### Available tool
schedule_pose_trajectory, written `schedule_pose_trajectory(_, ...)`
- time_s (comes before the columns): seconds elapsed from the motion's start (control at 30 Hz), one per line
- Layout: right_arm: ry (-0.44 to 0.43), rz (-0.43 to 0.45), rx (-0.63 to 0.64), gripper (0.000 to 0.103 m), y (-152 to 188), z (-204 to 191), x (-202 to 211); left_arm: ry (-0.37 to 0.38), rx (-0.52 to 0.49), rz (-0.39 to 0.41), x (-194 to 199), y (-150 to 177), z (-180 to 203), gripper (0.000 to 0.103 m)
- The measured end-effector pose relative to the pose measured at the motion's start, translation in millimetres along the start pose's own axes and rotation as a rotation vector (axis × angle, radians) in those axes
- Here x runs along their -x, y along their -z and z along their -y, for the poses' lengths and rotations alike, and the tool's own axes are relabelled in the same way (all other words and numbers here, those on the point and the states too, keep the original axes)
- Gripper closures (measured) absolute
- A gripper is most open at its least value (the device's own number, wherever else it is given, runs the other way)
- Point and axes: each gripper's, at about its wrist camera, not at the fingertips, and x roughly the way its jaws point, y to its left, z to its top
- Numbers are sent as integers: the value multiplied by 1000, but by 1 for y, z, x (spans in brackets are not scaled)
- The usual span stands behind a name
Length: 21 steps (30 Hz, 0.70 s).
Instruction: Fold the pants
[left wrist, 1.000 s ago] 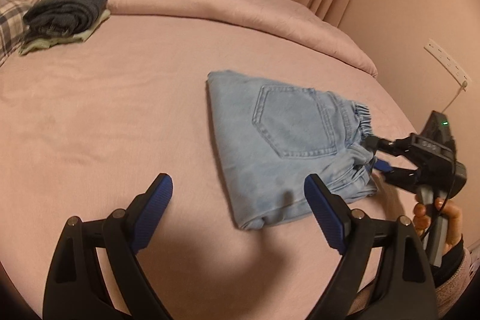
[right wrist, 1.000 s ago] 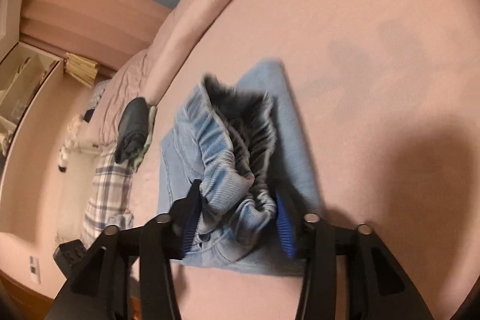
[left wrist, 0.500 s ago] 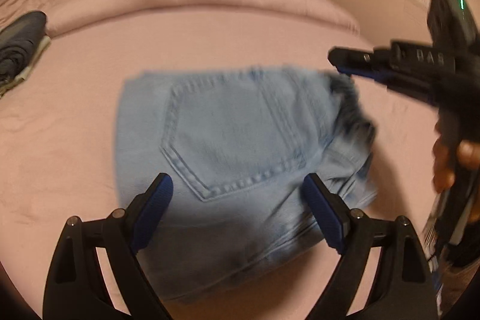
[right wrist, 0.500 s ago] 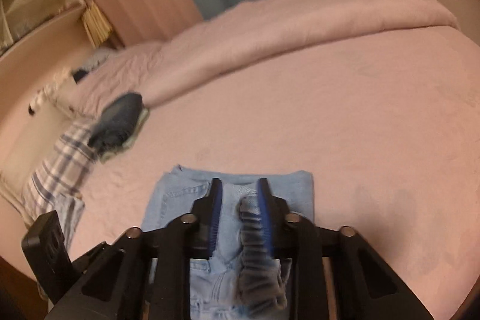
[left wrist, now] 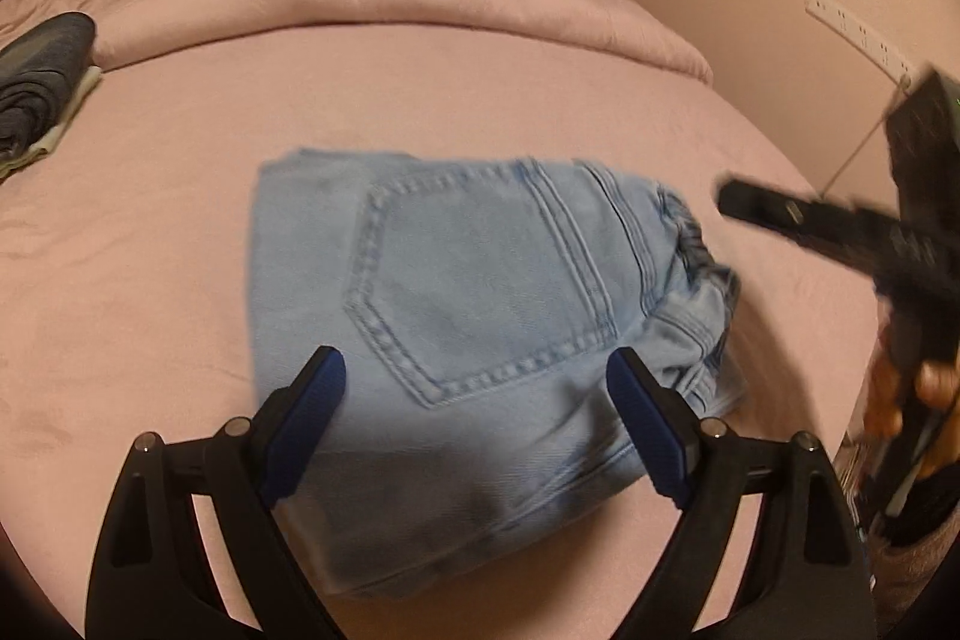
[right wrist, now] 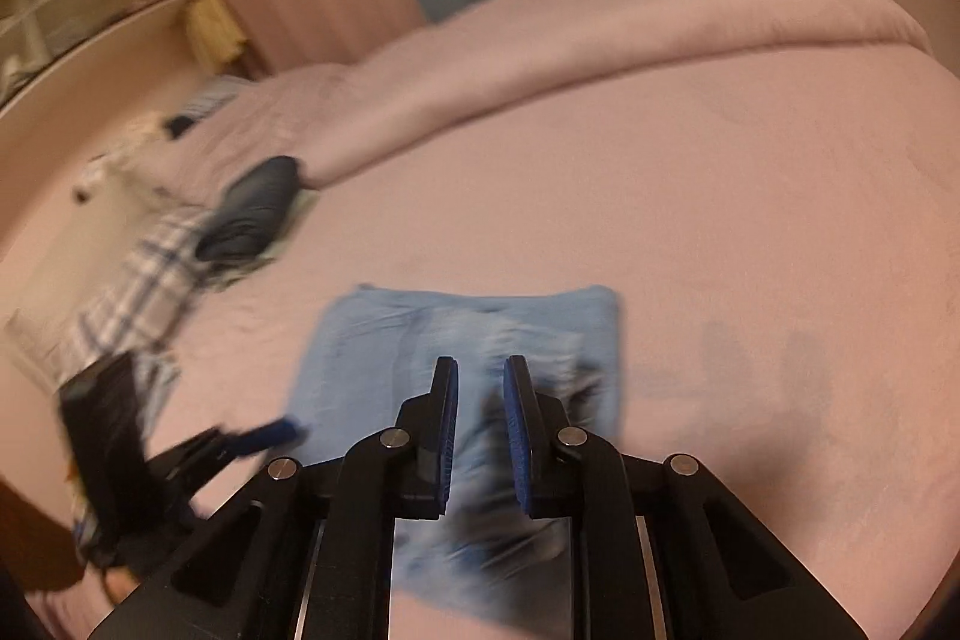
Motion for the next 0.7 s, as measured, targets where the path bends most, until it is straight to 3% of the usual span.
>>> schedule_pose_trajectory(0.1, 27, -20, 58, 84, 17, -14, 4, -37, 20, -11, -1, 3, -10, 14)
schedule_pose_trajectory(0.23, 126, -126, 98, 84, 53, -6, -18, -61, 20, -56, -15, 12, -15, 14)
schedule_pose_trajectory(0.33, 116, -106, 84, 84, 55, 2, -16, -85, -21, -68, -22, 15, -8, 14)
schedule_pose_trajectory(0.47, 106, -116, 30, 84, 48, 7, -9, -63, 34, -51, -10, 11, -15, 13)
schedule_pose_trajectory(0.5, 102, -96, 2, 82, 48, 7, -2, -54, 45, -40, -4, 12, -17, 13)
schedule_pose_trajectory(0.6, 65, -47, -57, 55, 55, 4, 14, -69, 91, -11, 16, 18, -26, 13)
schedule_pose_trajectory(0.7, 101, -49, -63, 52, 59, 2, 17, -53, 175, 12, 38, 33, -40, 11)
